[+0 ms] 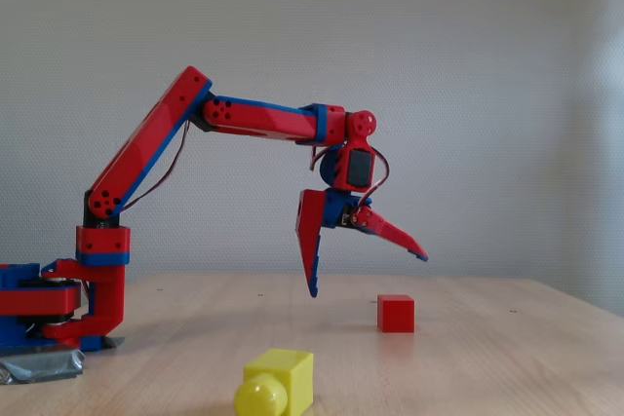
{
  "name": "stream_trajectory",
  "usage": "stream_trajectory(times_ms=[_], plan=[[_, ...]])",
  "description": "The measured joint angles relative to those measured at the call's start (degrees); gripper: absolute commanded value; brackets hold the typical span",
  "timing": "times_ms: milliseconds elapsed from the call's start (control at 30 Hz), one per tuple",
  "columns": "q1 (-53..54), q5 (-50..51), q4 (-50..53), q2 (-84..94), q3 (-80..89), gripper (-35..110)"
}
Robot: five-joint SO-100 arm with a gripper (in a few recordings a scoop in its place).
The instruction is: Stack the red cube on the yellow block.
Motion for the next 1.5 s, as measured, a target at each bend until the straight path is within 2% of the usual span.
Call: stream_trajectory(times_ms=[367, 567, 733, 1267, 1500], plan=[[0.1, -0.1, -8.9, -5.1, -1.2, 71], [0.4, 0.1, -17.1, -6.1, 1.6, 59], [1.1, 1.1, -19.8, -5.9, 2.4, 41], [2.0, 2.6, -23.1, -4.7, 5.1, 9], [3.3, 4.8, -25.8, 0.0, 12.5, 11]])
